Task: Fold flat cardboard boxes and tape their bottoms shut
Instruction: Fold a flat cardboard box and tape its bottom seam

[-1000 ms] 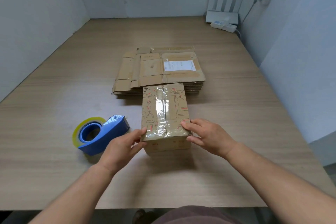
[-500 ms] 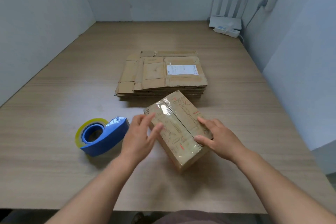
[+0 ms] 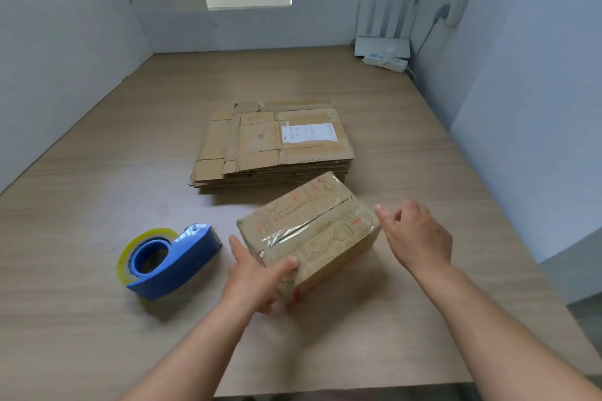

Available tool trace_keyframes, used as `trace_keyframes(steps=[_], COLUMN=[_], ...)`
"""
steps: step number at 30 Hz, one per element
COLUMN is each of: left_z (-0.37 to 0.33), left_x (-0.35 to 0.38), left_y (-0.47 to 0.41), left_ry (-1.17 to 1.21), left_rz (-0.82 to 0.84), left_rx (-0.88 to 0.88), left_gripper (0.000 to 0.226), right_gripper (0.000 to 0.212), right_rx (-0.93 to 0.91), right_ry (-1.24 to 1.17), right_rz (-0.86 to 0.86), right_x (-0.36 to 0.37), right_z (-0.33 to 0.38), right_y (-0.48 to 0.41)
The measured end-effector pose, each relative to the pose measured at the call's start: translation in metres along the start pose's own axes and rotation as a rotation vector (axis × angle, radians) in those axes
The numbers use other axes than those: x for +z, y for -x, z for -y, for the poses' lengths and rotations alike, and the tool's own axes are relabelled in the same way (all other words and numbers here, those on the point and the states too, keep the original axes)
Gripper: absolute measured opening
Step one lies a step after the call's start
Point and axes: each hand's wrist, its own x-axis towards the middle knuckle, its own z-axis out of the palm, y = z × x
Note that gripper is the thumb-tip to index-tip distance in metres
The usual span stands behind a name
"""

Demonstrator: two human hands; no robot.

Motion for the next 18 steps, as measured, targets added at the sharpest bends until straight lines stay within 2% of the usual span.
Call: trace_keyframes(steps=[3, 5, 8, 10, 12, 15, 18], left_z=[0.005, 0.003, -0.002, -0.001, 0.002, 0.008, 0.008], left_x=[0.001, -0.01, -0.027, -0.036, -0.038, -0.033, -0.04], left_y=[0.002, -0.005, -0.022, -0.028, -0.024, -0.02, -0.022], left_ry=[-0.207, -0.263, -0.276, -0.306, -0.385, -0.365, -0.348], left_rz=[-0.077, -0.114, -0.097, -0.097, -0.027, 0.04, 0.056], left_rx=[0.15, 0.253, 0.352, 0.359, 0.358, 0.356, 0.375], left_gripper=[0.134, 0.132, 0.116, 0.106, 0.092, 0.067, 0.063], right_gripper=[0.057, 0.058, 0.062, 0.059, 0.058, 0.059, 0.061], right_rx=[-0.041, -0.053, 0.014, 0.06, 0.03, -0.014, -0.019], right_ry=[0.059, 0.027, -0.138, -0.328, -0.47, -0.53, -0.534], right_rz=[0.159, 0.232, 0.296, 0.34, 0.386, 0.437, 0.436], right_x=[0.01, 0.019, 0.032, 0.035, 0.036, 0.038, 0.044], right_z=[0.008, 0.018, 0.036, 0.047, 0.06, 0.082, 0.092], right_y=[0.018, 0.027, 0.033, 0.035, 0.033, 0.027, 0.019])
